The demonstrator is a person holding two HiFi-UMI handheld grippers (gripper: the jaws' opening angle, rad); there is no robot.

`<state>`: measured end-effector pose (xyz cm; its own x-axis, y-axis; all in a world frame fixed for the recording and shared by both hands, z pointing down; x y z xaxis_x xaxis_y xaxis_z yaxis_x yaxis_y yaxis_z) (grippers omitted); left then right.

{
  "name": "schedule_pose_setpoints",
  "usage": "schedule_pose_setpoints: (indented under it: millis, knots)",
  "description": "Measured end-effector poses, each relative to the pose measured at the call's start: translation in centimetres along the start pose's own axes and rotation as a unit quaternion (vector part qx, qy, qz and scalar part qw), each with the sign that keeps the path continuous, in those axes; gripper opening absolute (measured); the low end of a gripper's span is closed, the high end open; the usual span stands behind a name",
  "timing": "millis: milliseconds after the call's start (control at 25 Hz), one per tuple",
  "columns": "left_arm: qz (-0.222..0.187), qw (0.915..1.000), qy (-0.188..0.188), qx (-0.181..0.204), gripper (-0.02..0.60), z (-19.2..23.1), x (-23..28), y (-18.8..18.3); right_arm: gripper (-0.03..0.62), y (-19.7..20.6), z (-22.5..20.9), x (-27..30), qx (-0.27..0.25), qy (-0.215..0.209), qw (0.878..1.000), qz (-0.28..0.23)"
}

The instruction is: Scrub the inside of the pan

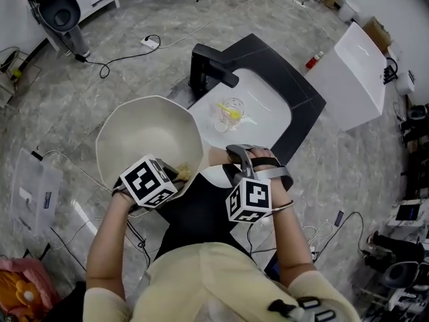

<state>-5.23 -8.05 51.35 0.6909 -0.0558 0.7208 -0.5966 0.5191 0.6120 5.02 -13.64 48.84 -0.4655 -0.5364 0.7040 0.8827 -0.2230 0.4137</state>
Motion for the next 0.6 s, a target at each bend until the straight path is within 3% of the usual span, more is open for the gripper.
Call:
schedule_pose_setpoints:
  millis: [240, 600]
  knots:
    - [0.076, 0.9969, 0.006, 0.018, 0.043, -0.5, -1.5, 2.9, 0.190, 0.0, 0.0, 0.0, -0.011, 0.007, 1.000, 0.010]
    - [0.174, 0.9831, -0.040, 0.040, 0.043, 0.5, -3.8, 6.9, 0.190, 0.0, 0.0, -0.1, -0.012, 0.010, 1.000, 0.010]
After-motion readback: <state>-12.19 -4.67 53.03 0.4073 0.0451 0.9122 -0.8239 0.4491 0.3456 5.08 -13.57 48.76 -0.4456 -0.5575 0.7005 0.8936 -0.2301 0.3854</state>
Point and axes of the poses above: the fingertips, and each gripper's own axes: x forward along the fingers, z to its left, y out of its underside, the point moved 1 cm from there along -x, backward along the fingers, and after that the axes turned 11 degrees about -z, right-handed, at the moved point
